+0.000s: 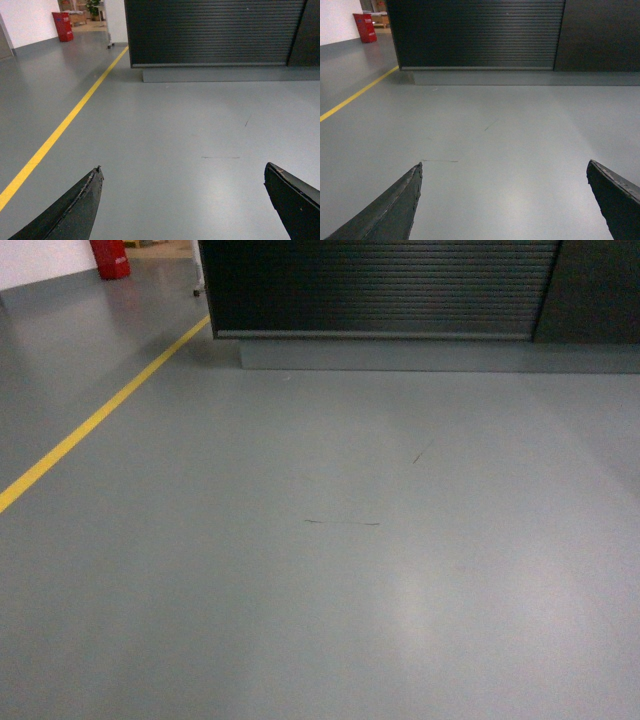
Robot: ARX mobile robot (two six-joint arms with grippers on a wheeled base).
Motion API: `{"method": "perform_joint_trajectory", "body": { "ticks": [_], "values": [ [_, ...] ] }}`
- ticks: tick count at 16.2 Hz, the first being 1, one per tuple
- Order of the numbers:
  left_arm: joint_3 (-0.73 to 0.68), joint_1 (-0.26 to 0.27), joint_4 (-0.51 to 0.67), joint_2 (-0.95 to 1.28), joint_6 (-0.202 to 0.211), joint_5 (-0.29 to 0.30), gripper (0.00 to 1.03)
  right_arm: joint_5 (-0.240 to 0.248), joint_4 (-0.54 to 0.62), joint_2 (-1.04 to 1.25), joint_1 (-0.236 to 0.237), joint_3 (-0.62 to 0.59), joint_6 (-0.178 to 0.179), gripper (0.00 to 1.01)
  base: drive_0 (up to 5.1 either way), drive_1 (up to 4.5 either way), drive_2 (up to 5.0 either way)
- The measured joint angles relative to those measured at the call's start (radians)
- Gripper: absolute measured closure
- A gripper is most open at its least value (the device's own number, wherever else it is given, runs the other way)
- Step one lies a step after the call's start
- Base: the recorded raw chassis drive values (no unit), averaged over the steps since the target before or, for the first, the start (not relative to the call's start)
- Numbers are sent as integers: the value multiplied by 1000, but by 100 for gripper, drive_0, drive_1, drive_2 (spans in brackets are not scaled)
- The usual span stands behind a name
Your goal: Place dark red mango on scale at checkout
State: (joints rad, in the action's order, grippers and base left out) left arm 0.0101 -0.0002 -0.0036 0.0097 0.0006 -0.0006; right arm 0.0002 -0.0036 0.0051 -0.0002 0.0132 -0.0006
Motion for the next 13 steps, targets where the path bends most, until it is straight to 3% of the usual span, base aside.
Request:
{"method": "perform_joint_trajectory", "body": {
  "ticks": [13],
  "values": [
    [0, 0, 0, 0, 0, 0, 5, 0, 0, 0, 0, 0, 0, 3, 0, 0, 0]
  ]
}}
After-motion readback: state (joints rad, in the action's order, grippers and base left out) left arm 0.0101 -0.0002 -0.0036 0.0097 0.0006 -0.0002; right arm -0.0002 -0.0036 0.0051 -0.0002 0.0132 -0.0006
